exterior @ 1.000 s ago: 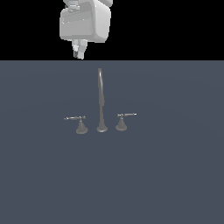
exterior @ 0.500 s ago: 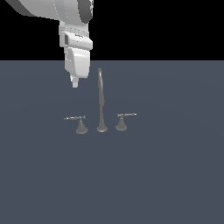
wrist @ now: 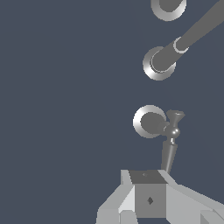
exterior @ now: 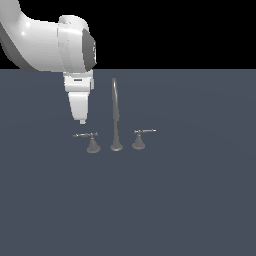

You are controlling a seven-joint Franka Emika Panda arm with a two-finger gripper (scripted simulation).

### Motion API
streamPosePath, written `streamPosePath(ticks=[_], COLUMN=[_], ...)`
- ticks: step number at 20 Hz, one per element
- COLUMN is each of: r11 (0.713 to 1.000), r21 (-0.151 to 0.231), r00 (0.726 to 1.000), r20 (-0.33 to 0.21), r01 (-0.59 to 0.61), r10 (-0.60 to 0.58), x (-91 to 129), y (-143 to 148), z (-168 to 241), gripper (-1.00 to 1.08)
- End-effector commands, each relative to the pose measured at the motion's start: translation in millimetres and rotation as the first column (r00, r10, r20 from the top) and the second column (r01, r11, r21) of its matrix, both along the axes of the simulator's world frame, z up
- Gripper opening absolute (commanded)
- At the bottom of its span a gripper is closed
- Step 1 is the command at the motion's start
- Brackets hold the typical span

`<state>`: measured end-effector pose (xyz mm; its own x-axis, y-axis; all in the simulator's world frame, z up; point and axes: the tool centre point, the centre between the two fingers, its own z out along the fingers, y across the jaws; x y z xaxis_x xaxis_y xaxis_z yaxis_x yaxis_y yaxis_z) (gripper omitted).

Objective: Turn on the faucet by rotating a designated handle.

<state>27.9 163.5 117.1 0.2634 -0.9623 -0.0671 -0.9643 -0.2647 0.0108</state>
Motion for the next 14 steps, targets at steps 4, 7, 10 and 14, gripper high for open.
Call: streamPosePath(ticks=[4, 7, 10, 14], r11=[0.996, 0.993, 0.990, 0.990], r21=[-0.038, -0.051, -0.059, -0.062], r00=[0.997, 0.994, 0.992, 0.991], r20=[0.015, 0.022, 0.027, 0.028], r01=[0.083, 0.109, 0.125, 0.130], r10=[-0.082, -0.108, -0.124, -0.129], x=[4.1, 5.0, 5.5, 5.6], y=[6.6, 8.5, 9.6, 10.0], z=[-32.5, -43.5, -50.0, -52.2], gripper=[-1.00, -1.00, -1.00, -1.00])
